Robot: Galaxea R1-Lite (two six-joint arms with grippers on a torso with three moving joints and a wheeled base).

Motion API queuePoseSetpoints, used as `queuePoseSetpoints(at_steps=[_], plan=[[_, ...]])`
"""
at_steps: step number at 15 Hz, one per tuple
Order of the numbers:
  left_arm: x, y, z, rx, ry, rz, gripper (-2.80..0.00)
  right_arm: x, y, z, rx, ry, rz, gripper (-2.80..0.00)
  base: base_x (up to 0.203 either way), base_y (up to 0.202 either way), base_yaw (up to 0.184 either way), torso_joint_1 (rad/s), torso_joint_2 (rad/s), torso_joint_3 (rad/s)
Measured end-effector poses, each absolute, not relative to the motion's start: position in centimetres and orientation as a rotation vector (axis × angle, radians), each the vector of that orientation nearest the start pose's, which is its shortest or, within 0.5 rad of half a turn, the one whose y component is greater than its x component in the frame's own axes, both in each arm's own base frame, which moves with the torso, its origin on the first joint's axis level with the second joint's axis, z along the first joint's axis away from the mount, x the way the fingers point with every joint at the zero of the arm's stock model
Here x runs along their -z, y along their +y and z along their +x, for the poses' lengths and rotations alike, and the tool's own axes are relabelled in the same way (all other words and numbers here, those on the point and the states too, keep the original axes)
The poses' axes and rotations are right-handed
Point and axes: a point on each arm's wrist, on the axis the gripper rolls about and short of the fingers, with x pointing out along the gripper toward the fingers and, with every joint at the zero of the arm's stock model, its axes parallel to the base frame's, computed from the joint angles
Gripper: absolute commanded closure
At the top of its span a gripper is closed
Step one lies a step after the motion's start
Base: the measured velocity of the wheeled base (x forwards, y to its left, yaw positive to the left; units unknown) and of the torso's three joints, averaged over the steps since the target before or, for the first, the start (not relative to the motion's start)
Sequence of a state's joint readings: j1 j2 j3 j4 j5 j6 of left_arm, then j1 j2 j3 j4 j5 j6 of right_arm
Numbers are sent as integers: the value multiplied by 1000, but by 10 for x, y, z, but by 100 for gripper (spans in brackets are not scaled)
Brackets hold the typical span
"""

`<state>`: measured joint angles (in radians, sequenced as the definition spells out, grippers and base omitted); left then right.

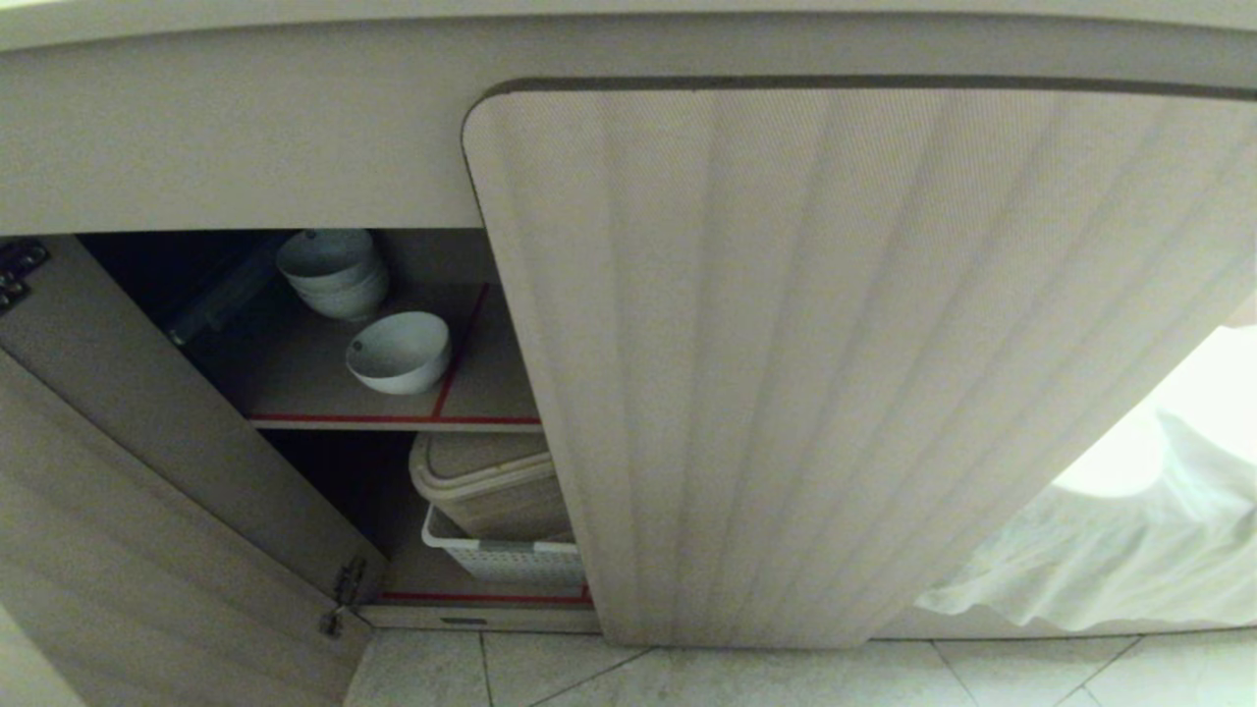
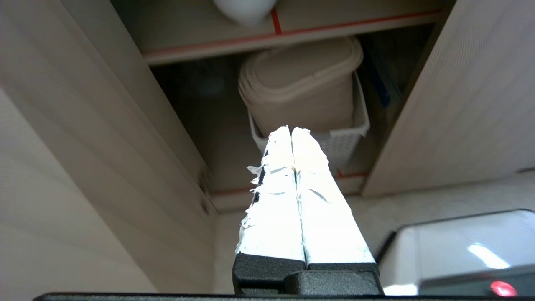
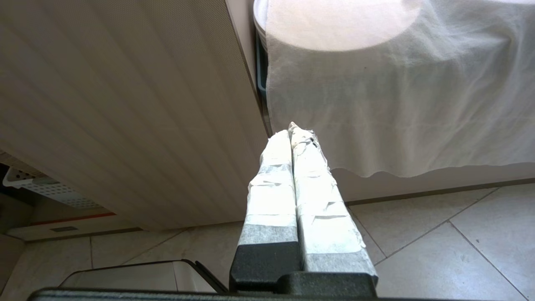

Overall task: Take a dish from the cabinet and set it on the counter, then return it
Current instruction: Take the bowl from the cabinet

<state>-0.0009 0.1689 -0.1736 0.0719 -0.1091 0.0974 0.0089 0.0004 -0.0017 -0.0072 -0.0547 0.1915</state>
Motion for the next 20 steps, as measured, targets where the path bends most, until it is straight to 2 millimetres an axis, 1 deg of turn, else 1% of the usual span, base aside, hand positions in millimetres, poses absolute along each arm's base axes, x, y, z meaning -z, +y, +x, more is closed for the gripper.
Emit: queuePoseSetpoints(at_steps=[5, 9, 13, 16, 20], plan=[[-138, -2, 7, 79, 212, -67, 0, -77, -1, -23, 45, -13, 192, 0, 0, 0, 0, 0, 0, 0], [-144, -2, 30, 43, 337, -220, 0, -77, -1, -23, 45, -13, 192, 0, 0, 0, 0, 0, 0, 0], [-148, -1, 52, 23, 446, -308, 0, -77, -1, -23, 45, -13, 192, 0, 0, 0, 0, 0, 0, 0], [-155, -2, 71, 23, 507, -344, 0, -77, -1, -23, 44, -13, 192, 0, 0, 0, 0, 0, 0, 0], [-159, -4, 92, 96, 588, -379, 0, -77, -1, -23, 45, -14, 192, 0, 0, 0, 0, 0, 0, 0]])
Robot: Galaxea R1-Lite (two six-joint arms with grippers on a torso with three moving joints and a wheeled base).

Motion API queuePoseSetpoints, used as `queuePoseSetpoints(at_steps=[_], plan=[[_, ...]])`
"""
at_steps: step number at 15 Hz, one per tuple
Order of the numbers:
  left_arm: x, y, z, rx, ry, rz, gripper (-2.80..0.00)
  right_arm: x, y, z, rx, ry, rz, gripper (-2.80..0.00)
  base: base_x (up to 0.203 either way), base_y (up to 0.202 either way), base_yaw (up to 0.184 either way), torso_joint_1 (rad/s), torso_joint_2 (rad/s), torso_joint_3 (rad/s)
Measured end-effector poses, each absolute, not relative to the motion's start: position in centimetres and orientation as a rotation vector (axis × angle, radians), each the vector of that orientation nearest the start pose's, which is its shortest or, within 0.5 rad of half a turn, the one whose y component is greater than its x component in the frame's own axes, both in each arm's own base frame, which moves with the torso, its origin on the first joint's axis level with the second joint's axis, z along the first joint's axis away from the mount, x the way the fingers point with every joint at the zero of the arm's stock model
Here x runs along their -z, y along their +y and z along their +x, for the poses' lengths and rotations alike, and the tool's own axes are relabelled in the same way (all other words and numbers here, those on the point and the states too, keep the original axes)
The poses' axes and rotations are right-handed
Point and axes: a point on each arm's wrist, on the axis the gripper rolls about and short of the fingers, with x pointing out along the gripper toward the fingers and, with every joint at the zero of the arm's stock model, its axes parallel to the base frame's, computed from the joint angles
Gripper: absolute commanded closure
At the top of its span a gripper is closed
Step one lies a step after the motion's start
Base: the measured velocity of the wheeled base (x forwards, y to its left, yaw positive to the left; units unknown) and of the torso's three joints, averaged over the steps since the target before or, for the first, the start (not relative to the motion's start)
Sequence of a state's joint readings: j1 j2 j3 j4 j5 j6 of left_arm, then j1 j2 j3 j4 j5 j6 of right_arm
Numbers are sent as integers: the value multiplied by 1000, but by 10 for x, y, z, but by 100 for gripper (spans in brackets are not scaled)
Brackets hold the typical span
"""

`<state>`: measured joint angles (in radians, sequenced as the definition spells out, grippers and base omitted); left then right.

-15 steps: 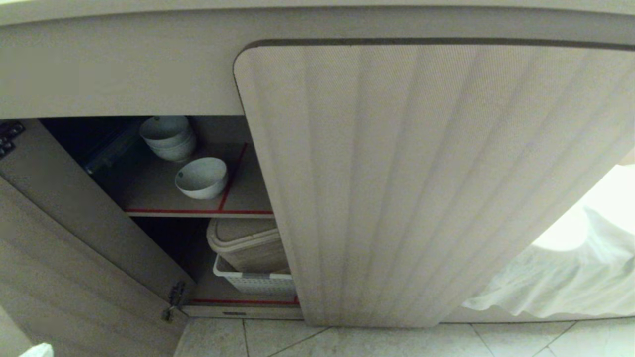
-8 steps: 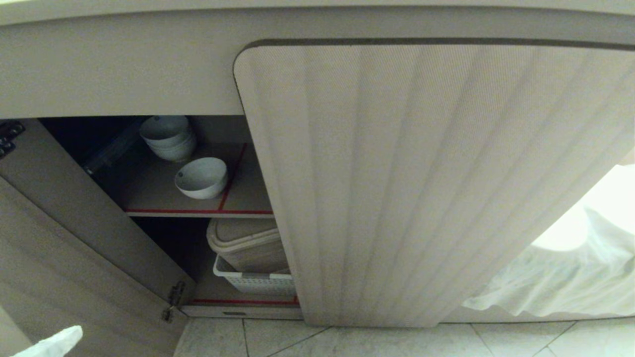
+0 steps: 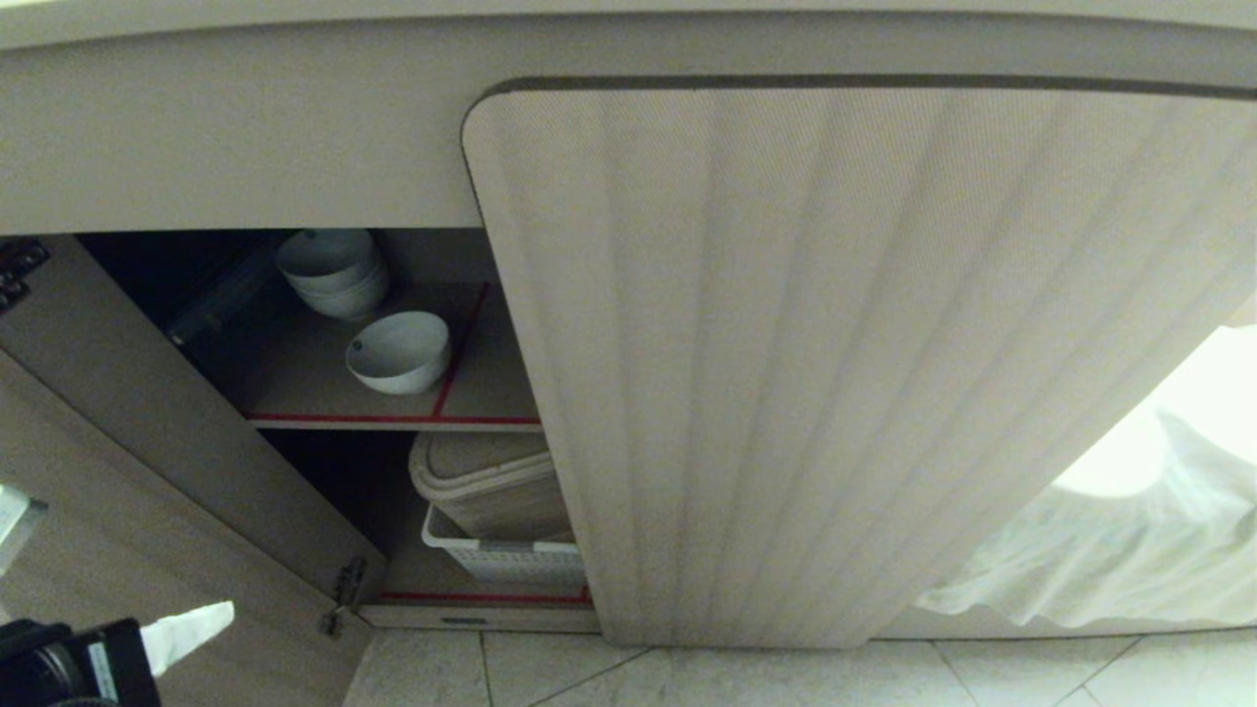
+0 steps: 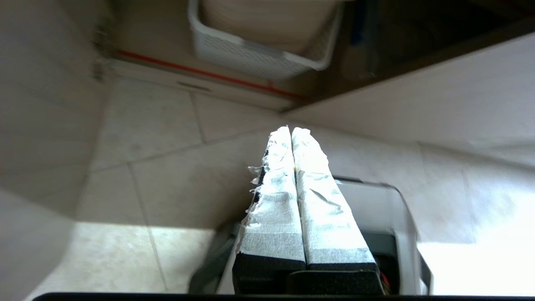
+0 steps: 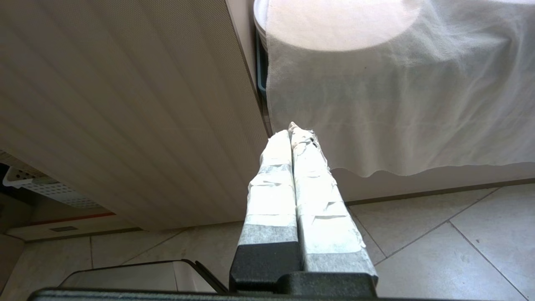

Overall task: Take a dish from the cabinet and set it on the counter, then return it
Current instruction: Take the bowl from the cabinet

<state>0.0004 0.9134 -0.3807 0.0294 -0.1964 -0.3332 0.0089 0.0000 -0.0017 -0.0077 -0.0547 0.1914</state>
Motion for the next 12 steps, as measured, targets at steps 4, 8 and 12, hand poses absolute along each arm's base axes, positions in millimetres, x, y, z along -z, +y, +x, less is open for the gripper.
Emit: queuePoseSetpoints(at_steps=[4, 8, 12], plan=[[-164, -5, 121, 118, 666, -421, 0, -77, -1, -23, 45, -13, 192, 0, 0, 0, 0, 0, 0, 0], [-175, -7, 165, 94, 710, -546, 0, -77, -1, -23, 45, -13, 192, 0, 0, 0, 0, 0, 0, 0], [-178, -18, 199, 96, 670, -694, 0, -77, -1, -23, 45, -13, 192, 0, 0, 0, 0, 0, 0, 0]])
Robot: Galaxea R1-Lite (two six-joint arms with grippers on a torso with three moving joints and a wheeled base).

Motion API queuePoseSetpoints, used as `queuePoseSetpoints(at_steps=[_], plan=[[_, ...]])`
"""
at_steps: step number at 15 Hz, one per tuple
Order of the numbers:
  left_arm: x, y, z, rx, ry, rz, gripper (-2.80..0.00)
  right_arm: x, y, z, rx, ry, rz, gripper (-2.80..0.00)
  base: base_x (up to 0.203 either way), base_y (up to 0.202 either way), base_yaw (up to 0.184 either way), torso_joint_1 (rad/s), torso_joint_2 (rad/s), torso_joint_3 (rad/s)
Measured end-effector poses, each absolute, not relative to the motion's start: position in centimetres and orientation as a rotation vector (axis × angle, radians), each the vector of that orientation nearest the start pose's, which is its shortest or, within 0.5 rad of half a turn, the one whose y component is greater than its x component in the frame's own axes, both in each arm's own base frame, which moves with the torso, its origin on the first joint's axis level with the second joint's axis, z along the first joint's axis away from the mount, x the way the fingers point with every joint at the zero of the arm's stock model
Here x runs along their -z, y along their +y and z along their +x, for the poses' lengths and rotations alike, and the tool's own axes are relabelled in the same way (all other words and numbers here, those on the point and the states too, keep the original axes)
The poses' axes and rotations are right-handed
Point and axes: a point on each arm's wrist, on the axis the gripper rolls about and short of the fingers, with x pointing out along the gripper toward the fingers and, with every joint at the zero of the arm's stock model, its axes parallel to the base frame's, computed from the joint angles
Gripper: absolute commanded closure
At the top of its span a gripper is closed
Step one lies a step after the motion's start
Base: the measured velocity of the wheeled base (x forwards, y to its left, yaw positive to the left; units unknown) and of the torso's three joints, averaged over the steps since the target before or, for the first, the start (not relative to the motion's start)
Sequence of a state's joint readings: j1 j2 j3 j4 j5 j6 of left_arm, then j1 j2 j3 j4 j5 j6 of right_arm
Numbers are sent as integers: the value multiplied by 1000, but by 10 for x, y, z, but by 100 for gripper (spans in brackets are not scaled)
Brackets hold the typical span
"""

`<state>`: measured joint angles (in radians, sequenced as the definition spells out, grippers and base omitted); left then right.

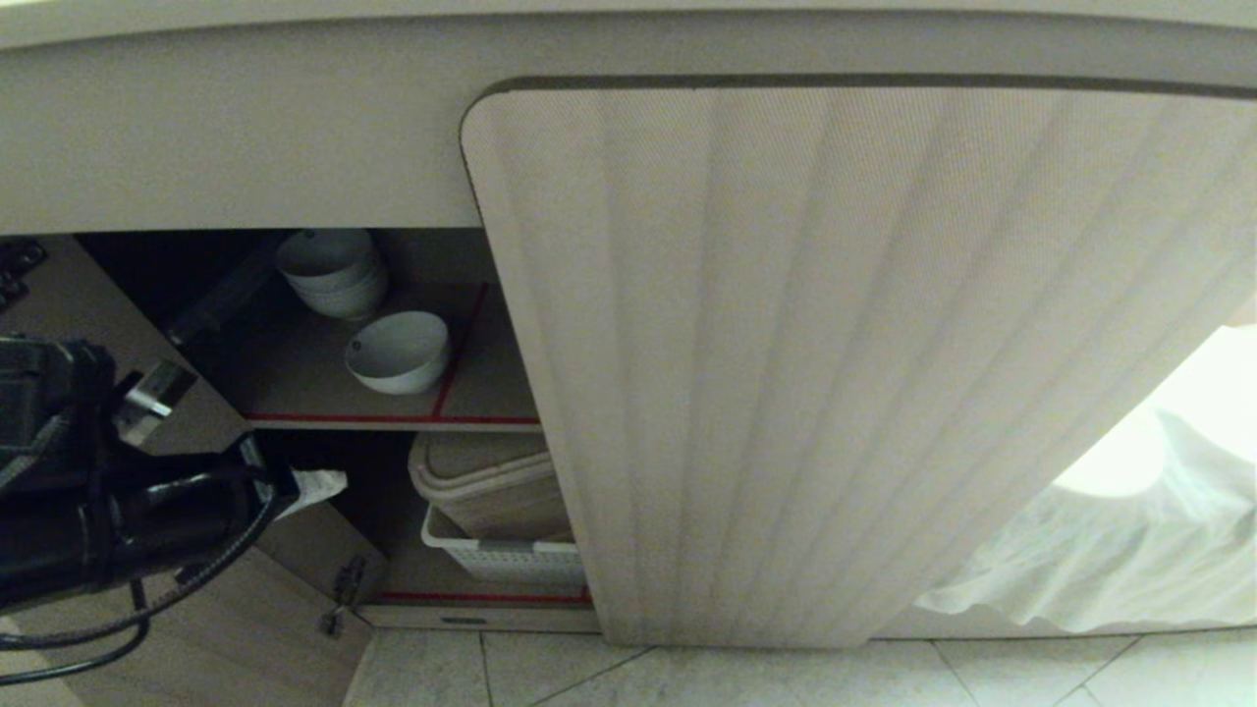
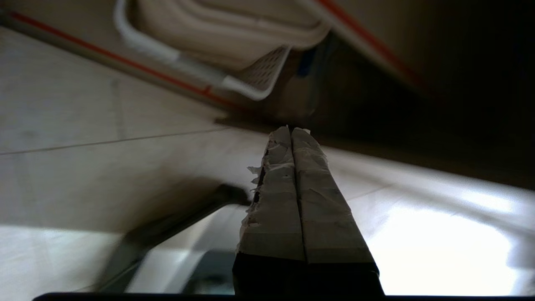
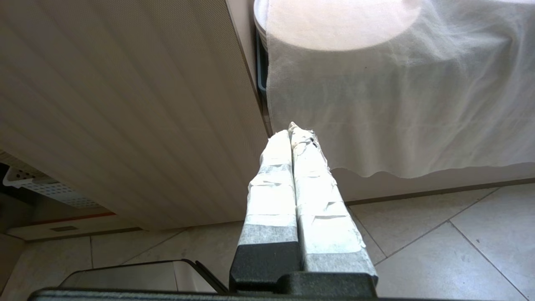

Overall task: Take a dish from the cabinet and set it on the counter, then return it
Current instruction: Take the bowl from the cabinet

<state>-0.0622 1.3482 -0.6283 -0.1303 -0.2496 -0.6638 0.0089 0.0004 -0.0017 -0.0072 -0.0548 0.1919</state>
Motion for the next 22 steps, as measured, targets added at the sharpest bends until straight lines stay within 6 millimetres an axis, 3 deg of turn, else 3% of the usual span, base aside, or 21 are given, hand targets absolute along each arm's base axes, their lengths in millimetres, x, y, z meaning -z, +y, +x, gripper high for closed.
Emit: queuePoseSetpoints(at_steps=[4, 13, 22], plan=[[-170, -28, 208, 65, 693, -773, 0, -77, -1, -23, 44, -13, 192, 0, 0, 0, 0, 0, 0, 0], [-158, -24, 212, -69, 717, -870, 0, -77, -1, -23, 45, -14, 192, 0, 0, 0, 0, 0, 0, 0], [-154, -21, 240, -116, 681, -979, 0, -77, -1, -23, 45, -14, 192, 0, 0, 0, 0, 0, 0, 0]])
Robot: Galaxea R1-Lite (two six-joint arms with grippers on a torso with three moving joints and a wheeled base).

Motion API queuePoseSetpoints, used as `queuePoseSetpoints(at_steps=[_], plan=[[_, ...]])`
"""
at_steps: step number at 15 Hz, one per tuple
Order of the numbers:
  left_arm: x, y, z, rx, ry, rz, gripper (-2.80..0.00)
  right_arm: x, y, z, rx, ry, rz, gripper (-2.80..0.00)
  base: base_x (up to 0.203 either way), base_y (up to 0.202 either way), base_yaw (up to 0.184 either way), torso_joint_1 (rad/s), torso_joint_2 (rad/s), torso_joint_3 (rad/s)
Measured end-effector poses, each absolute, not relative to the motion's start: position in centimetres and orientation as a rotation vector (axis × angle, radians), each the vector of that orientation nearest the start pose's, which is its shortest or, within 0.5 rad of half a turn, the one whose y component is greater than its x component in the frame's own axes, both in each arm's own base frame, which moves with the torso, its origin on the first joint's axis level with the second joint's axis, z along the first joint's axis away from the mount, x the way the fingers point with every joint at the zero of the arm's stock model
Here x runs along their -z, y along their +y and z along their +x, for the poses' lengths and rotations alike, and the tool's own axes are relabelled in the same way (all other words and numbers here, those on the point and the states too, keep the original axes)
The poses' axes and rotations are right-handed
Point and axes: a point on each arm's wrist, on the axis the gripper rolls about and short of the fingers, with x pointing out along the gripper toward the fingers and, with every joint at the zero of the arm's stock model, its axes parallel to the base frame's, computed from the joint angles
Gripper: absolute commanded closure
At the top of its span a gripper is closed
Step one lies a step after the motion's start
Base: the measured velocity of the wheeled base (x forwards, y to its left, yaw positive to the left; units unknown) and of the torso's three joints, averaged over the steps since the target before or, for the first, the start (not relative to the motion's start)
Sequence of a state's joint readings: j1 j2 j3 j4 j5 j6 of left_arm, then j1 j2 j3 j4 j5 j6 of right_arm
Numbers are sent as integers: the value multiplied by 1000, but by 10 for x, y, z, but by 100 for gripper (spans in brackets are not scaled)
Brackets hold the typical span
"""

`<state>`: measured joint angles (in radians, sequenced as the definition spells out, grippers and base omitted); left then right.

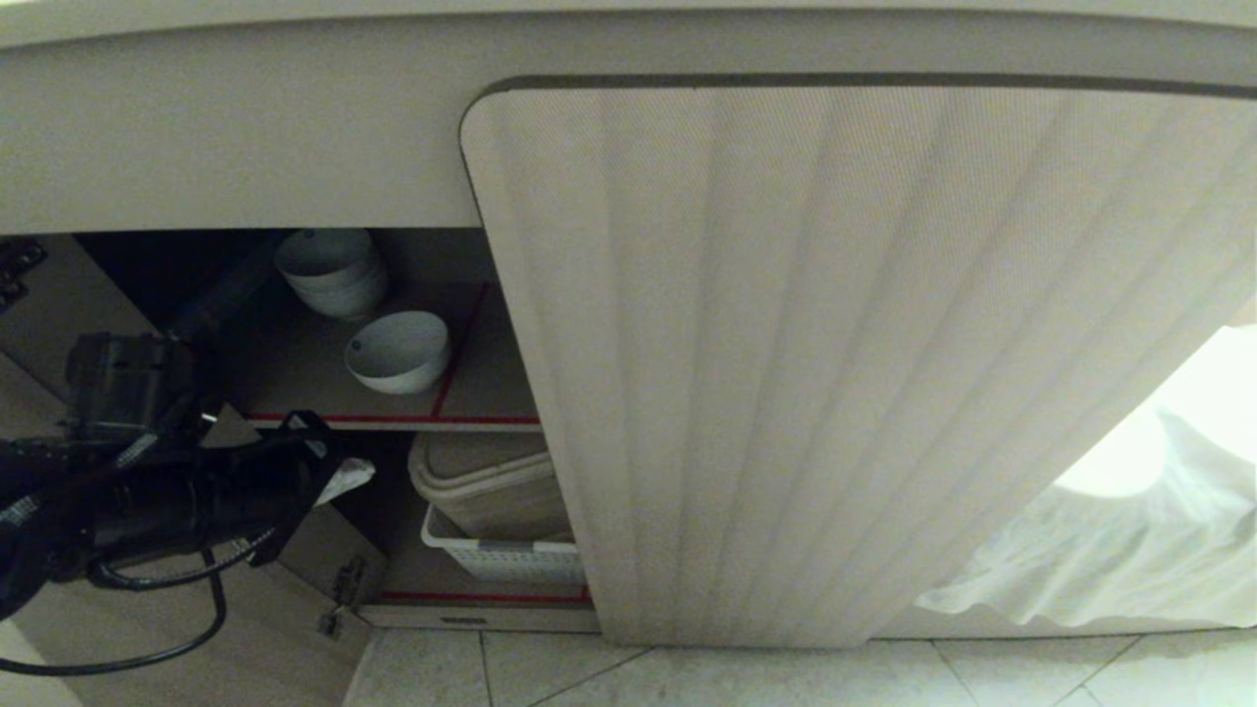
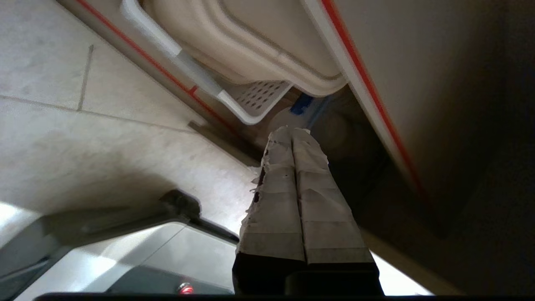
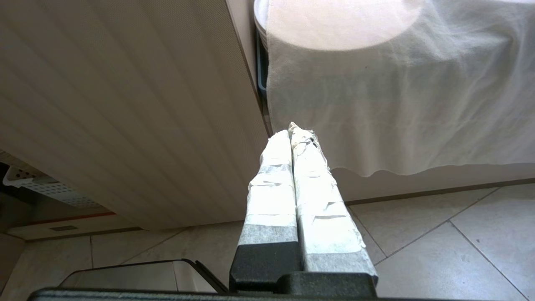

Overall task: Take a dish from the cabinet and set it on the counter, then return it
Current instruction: Take the bowl from the cabinet

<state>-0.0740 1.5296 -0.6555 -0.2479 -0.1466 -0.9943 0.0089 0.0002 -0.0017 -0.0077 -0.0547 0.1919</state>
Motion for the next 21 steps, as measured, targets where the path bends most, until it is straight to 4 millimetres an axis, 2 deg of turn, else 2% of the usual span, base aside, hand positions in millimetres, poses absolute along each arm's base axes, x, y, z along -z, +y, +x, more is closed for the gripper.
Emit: queuePoseSetpoints(at_steps=[10, 11, 21], plan=[[-162, -21, 262, -108, 648, -992, 0, -77, -1, -23, 44, -13, 192, 0, 0, 0, 0, 0, 0, 0], [-162, -20, 263, -110, 646, -994, -280, -77, -1, -23, 45, -13, 192, 0, 0, 0, 0, 0, 0, 0], [-166, -19, 265, -113, 624, -986, -280, -77, -1, -23, 45, -14, 192, 0, 0, 0, 0, 0, 0, 0]])
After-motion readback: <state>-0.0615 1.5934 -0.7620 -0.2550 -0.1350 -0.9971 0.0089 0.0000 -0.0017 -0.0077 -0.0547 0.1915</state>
